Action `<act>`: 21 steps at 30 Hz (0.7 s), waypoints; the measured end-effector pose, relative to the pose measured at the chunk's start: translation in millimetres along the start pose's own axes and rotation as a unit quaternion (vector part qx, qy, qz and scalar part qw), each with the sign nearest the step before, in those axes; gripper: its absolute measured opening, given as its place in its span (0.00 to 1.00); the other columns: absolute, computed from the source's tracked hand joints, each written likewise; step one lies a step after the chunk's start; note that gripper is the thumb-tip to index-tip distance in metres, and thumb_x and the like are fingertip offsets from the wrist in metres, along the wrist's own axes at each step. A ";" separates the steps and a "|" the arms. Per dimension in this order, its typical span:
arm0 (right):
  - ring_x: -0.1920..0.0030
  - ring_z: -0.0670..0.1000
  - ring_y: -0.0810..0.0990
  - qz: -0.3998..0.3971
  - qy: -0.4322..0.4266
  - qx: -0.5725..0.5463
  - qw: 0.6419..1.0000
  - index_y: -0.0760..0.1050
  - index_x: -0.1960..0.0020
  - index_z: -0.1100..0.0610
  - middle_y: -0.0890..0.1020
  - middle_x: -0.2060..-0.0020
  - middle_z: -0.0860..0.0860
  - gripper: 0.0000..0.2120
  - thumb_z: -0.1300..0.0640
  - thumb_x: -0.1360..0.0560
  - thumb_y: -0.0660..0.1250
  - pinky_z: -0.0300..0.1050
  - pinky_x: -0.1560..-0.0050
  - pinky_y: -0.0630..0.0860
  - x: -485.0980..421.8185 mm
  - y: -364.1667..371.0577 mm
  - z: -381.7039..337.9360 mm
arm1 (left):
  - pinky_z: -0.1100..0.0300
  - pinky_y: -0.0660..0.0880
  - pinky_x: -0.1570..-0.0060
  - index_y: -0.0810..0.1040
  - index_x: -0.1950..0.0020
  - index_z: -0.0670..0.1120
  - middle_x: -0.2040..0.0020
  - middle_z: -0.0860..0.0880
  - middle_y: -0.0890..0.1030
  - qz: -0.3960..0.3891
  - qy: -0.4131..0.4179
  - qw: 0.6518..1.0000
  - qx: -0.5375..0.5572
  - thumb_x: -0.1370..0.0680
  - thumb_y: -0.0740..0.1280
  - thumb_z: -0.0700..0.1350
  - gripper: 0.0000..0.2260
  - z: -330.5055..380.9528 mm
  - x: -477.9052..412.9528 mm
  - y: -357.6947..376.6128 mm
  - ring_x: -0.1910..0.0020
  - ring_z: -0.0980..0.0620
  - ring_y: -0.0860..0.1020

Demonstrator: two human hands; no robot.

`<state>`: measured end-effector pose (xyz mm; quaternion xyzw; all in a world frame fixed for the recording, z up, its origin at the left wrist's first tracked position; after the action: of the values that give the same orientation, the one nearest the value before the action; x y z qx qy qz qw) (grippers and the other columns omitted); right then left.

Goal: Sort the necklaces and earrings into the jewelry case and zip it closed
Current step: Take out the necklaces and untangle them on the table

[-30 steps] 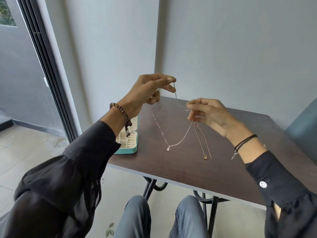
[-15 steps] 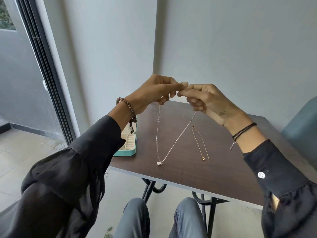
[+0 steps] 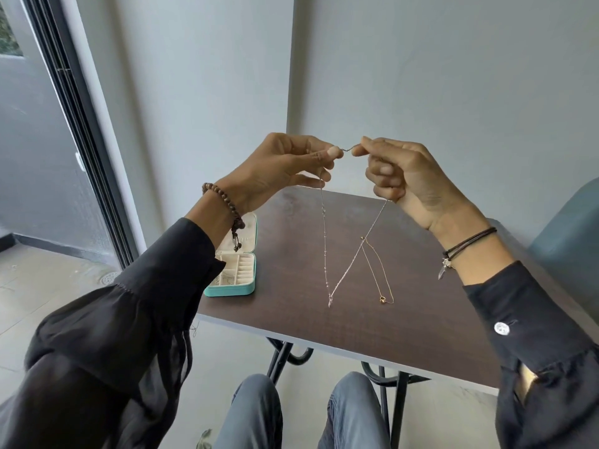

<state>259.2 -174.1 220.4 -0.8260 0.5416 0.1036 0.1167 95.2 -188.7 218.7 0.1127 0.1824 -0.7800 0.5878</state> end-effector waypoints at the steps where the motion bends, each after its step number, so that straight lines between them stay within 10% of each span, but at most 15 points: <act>1: 0.66 0.50 0.52 0.002 0.001 0.002 1.000 0.81 0.50 0.58 0.60 0.69 0.47 0.10 0.51 0.19 0.68 0.39 0.72 0.51 -1.2 -1.0 2.1 | 0.56 0.79 0.50 0.83 0.43 0.38 0.57 0.47 0.82 0.005 -0.003 1.000 0.001 0.20 0.71 0.43 0.10 -2.1 -2.2 -0.1 0.58 0.52 0.81; 21: 0.65 0.46 0.84 0.027 0.139 0.196 0.970 0.81 0.45 0.64 0.85 0.60 0.55 0.08 0.59 0.19 0.69 0.40 0.59 0.80 -91.5 -37.4 178.8 | 0.61 0.77 0.62 0.85 0.52 0.41 0.58 0.46 0.87 0.069 -0.150 0.960 -0.226 0.23 0.74 0.43 0.05 -190.3 -83.9 -16.6 0.62 0.54 0.83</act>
<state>249.7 -25.5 80.5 -0.7783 0.5846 -0.1168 0.1973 95.8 -31.8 81.1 -0.1298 0.2556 -0.6840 0.6708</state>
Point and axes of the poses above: each hand's wrist, its own x-axis away from the middle knuckle, its own y-axis out of the palm, z = x × y, the point moved 9 cm from there along -x, towards the middle knuckle
